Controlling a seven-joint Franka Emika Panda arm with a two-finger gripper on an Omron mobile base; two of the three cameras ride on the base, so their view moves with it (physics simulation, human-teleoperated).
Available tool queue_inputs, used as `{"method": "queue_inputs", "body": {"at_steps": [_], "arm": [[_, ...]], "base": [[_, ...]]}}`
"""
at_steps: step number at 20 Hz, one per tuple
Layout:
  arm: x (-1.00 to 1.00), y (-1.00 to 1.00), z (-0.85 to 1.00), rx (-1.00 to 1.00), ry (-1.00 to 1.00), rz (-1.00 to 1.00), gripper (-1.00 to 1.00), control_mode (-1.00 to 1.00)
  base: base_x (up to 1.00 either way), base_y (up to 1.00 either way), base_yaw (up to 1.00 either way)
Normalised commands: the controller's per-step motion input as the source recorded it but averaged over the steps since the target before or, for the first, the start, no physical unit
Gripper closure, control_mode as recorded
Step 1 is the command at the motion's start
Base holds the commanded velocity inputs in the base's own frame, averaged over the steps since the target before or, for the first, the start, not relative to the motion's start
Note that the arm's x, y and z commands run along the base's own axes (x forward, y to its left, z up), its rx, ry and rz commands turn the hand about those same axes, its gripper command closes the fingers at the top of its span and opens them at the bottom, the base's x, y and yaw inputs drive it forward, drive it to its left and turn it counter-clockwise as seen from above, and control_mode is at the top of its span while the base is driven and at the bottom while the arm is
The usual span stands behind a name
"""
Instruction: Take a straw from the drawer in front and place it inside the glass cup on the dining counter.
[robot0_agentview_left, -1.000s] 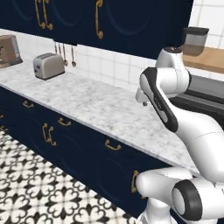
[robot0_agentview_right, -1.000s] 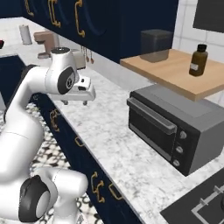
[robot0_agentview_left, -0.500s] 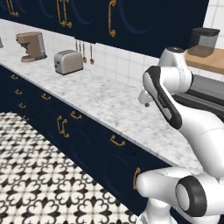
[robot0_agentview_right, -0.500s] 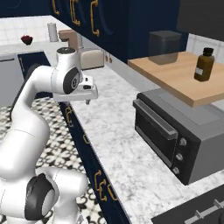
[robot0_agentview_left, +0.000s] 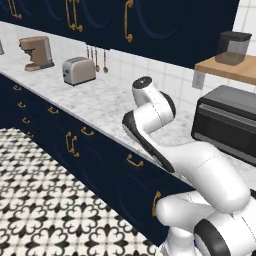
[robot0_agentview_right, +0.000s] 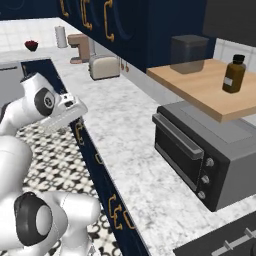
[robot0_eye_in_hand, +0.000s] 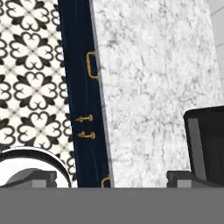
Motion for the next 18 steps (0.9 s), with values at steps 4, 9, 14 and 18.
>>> {"method": "queue_inputs", "body": {"at_steps": [4,9,14,18], "arm": [[0.04,0.83,-0.98,-0.3,0.0,0.0,-1.0,-1.0],[0.0,0.55,-0.92,-0.29,-0.03,0.0,-1.0,-1.0],[0.32,0.04,-0.82,-0.27,-0.11,0.0,-1.0,-1.0],[0.65,0.0,-0.67,-0.2,-0.06,0.0,-1.0,-1.0]], "base": [[0.0,0.0,0.0],[0.0,0.0,0.0],[0.0,0.0,0.0],[0.0,0.0,0.0]]}}
